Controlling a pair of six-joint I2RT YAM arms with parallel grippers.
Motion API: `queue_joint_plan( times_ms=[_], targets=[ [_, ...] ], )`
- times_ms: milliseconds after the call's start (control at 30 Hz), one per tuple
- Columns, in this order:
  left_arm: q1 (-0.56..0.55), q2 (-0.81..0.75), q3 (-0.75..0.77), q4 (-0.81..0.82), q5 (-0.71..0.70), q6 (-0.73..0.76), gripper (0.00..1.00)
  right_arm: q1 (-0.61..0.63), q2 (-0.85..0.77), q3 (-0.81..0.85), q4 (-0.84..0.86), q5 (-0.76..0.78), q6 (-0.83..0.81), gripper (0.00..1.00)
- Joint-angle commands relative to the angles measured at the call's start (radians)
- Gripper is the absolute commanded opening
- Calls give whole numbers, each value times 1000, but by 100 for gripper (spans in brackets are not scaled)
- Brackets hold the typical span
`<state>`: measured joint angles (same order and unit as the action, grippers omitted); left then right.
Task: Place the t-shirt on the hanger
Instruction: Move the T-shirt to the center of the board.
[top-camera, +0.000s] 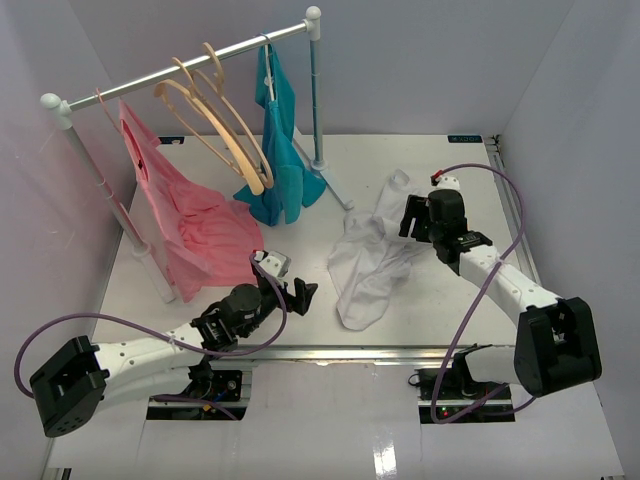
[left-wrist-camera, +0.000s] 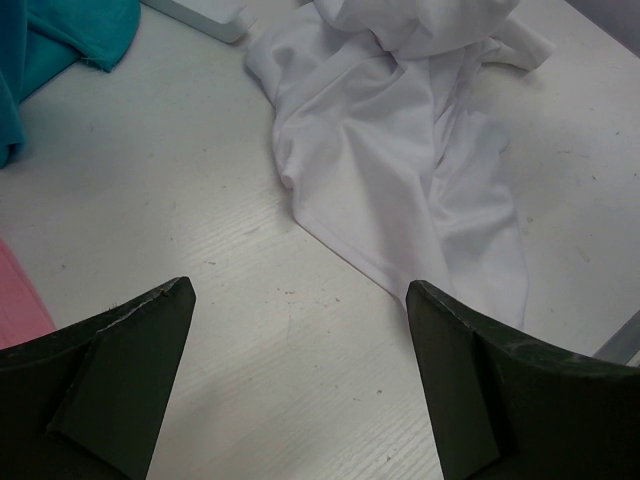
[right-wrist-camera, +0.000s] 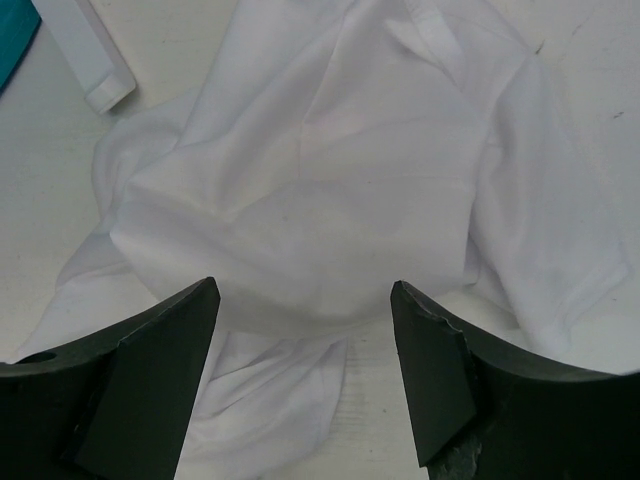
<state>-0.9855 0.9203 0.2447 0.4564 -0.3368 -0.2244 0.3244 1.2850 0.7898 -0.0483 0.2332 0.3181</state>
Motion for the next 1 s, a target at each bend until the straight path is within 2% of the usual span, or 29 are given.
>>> queue_joint_plan(
  times_ms=[0,100,233,333,400,533,700,767,967],
  targets=[
    [2,-18,30,27,-6,11,98,-1,43,20,31,-96,-10,75],
    [2,-19,30,31,1,12,98,-1,72,9,38,-117,5,72],
    [2,-33,18,45,12,14,98,4,73,-22,86,-195,12,58],
    [2,-45,18,39,4,13,98,32,68,-20,94,-222,-8,34],
    [2,-49,16,36,-5,14,98,67,61,-2,81,-222,-40,9],
    [2,-46,16,38,-18,14,98,153,20,63,9,-210,-50,8],
    [2,-51,11,34,-64,9,98,393,-58,84,-30,-95,-10,8],
    [1,-72,-1,40,-82,8,98,490,-78,40,9,-104,43,8],
    [2,-223,-63,68,-110,10,98,655,-73,-103,186,-71,151,8]
  ],
)
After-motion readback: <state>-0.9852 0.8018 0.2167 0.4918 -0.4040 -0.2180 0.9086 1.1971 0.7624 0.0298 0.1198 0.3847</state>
